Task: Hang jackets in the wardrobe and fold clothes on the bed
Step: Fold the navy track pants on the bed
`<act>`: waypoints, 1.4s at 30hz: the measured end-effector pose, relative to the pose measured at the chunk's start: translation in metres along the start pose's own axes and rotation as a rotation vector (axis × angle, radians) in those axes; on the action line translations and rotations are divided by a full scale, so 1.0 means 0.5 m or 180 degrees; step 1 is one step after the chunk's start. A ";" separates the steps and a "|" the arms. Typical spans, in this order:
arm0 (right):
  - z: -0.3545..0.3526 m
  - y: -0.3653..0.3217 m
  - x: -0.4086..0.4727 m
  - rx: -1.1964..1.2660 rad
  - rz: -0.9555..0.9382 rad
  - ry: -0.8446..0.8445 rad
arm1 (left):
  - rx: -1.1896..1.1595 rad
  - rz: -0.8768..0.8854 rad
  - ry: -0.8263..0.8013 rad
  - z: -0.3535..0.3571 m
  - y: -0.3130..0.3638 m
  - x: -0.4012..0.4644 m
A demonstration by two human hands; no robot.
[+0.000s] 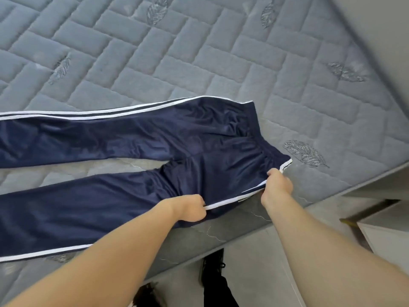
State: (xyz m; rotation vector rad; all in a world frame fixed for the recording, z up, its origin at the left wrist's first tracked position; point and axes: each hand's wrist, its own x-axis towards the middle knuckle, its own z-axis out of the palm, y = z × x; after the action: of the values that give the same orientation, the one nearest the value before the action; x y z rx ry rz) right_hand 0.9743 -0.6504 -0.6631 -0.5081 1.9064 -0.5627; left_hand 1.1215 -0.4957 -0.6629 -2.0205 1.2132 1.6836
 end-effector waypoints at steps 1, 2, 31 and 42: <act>-0.017 -0.009 -0.011 -0.0052 0.0031 -0.0027 | -0.0017 -0.0109 -0.0080 -0.011 0.007 -0.013; -0.029 -0.018 -0.020 -0.0097 0.0083 -0.0075 | -0.0080 -0.0207 -0.0137 -0.027 0.009 -0.028; 0.500 -0.070 -0.033 -0.2490 -0.2216 0.0629 | 0.0174 -0.0484 0.3708 -0.337 -0.373 0.155; 0.638 0.321 -0.484 -0.4415 -0.5499 -0.2682 | -0.0362 -0.2044 0.2011 -0.075 -0.789 -0.172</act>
State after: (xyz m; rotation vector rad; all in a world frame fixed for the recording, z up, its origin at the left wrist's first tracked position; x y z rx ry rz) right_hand 1.3439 -0.4308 -0.6953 -2.7488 0.3168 0.1755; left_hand 1.4312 -0.2364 -0.6965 -2.7230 0.4797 0.8518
